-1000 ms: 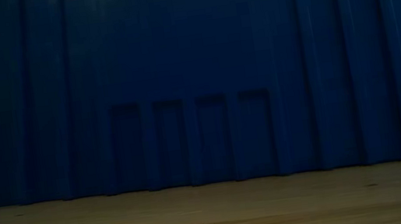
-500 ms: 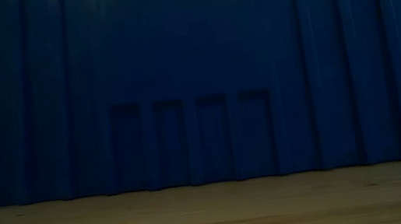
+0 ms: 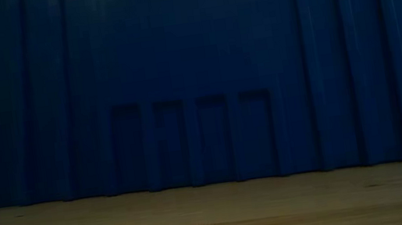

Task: Pick and place slides into bin
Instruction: Put the pink slipper into the blue bin

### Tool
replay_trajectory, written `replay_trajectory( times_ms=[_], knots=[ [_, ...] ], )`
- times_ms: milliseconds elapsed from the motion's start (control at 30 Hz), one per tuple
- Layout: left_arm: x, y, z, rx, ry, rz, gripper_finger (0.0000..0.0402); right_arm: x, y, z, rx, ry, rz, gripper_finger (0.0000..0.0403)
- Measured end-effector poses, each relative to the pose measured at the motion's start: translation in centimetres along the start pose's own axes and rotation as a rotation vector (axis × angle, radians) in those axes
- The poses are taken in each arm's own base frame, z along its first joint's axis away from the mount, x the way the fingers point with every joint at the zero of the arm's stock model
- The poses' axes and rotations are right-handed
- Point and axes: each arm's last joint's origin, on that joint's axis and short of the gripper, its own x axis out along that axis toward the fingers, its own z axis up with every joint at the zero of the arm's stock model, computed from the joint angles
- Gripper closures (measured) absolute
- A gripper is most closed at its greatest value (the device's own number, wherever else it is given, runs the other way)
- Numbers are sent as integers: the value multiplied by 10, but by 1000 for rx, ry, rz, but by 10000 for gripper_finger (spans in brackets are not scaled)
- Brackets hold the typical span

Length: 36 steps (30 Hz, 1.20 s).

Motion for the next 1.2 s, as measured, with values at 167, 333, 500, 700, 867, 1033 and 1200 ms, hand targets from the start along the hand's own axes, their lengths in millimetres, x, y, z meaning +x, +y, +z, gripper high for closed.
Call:
replay_trajectory(
  times_ms=[167, 333, 500, 700, 867, 1033, 1200],
  knots=[
    [0, 0, 0, 0, 0, 0, 225, 8, 5, -3, 0, 24, -12, 389],
    [0, 0, 0, 0, 0, 0, 225, 11, 5, -3, -4, 51, 11, 361],
    [0, 0, 0, 0, 0, 0, 225, 11, 5, -5, -16, 65, 20, 322],
    [0, 0, 0, 0, 0, 0, 225, 11, 5, -7, -32, 90, 32, 286],
    [0, 0, 0, 0, 0, 0, 225, 11, 5, -9, -40, 125, 66, 249],
    [0, 0, 0, 0, -1, 0, 225, 11, 5, -9, -41, 128, 65, 217],
    [0, 0, 0, -1, 0, 0, 225, 6, 3, -6, -52, 137, 70, 209]
  ],
)
